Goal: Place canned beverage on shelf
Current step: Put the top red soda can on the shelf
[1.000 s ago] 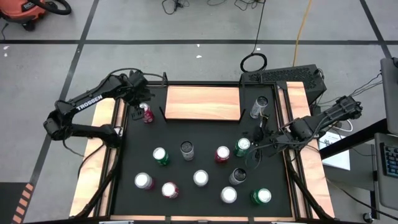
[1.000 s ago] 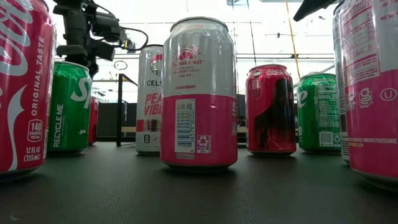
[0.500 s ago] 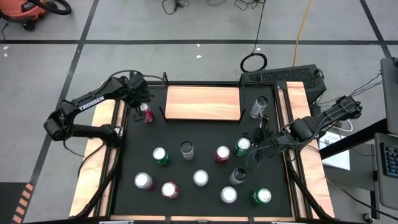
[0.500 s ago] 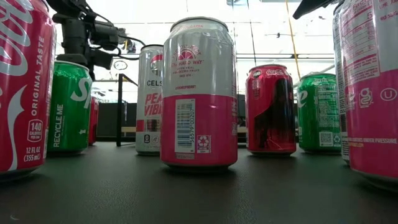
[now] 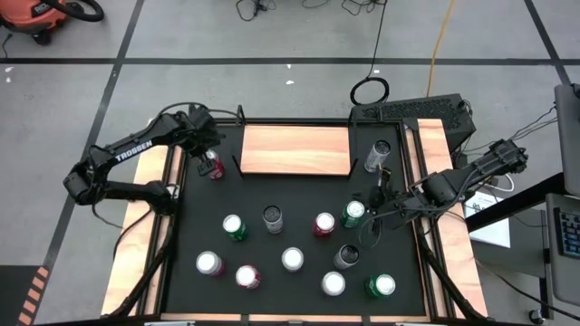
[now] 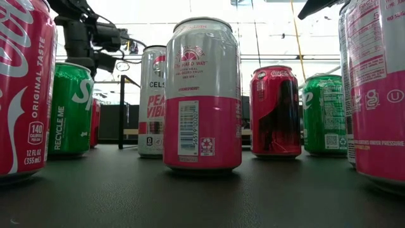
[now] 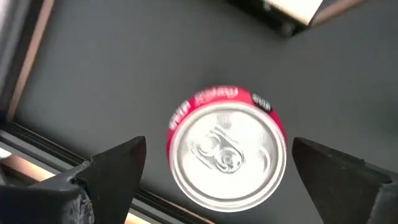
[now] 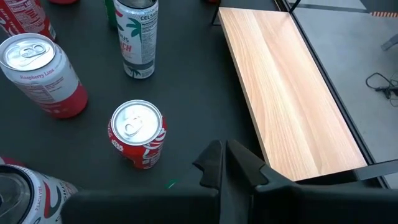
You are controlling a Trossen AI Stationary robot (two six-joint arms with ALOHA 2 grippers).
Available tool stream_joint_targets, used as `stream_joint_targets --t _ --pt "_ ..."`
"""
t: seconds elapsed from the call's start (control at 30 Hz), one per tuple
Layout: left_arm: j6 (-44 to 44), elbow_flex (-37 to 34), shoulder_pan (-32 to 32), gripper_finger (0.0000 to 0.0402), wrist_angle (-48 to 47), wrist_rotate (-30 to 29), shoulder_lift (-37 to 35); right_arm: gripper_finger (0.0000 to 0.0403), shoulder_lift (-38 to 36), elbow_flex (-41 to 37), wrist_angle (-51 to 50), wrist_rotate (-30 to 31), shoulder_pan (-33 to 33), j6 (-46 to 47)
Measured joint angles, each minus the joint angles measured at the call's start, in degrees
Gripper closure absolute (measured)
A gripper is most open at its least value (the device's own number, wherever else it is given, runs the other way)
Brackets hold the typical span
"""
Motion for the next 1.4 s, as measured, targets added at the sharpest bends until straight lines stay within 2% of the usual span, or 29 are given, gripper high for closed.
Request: stream_joint_targets --t 0.23,0.53,0.63,0.97,1.2,1.4 --pt "-1.5 -4.2 0.0 0.0009 3.1 0.9 0.0 0.0403 0.0 0.0 0.0 0.0 0.0 0.0" --pt "-2.7 -4.5 0.0 0.001 7.1 0.9 0.0 0.0403 0.0 0.0 0.1 0.0 0.0 0.0" --pt "-2.8 -4.5 0.0 0.0024 7.3 0.8 0.0 0.0403 0.0 0.0 0.4 0.0 0.0 0.0" --pt "-2.8 -4.4 0.0 0.0116 6.5 0.8 -0.1 0.0403 0.0 0.0 0.4 0.0 0.0 -0.2" --pt "-2.9 -3.0 -0.2 0.0117 3.4 0.6 0.0 0.0403 0.0 0.0 1.7 0.0 0.0 -0.2" --pt "-5.3 3.1 -1.1 0.0117 -2.9 0.6 -0.5 0.0403 0.4 0.0 4.7 0.0 0.0 -0.6"
